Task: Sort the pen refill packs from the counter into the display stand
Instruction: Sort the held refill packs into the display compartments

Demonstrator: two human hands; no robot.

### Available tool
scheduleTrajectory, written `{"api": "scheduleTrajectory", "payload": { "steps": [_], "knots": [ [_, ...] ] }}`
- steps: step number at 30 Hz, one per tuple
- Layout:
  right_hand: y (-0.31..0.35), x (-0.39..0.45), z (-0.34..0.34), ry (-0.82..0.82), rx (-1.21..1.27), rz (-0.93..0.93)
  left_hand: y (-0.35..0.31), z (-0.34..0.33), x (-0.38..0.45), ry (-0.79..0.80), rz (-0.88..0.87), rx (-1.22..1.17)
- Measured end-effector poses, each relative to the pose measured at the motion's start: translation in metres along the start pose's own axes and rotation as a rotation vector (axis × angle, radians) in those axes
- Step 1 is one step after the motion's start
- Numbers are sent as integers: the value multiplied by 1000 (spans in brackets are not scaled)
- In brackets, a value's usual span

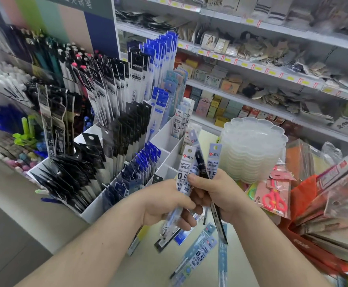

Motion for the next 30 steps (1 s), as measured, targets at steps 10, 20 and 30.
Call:
{"api": "scheduleTrajectory", "payload": {
  "steps": [10, 20, 30],
  "knots": [
    [24, 20, 22, -204, -17, 115, -29, 22, 2, -221, -142, -20],
    [48, 6, 3, -119, -387, 329, -16, 31, 8, -262, -66, -72],
    [27, 17, 7, -6, -77, 84, -23, 19, 1, -132, 36, 10]
  ]
}}
Point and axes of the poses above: each hand's wrist, its own x-axis towards the middle knuckle, its own z-axis out of the back of the hand, y = z × x, the point moved 9 cm from there along x, towards the middle knuckle, and after that the axes turned 2 degrees about -x, right-handed, at the moved point
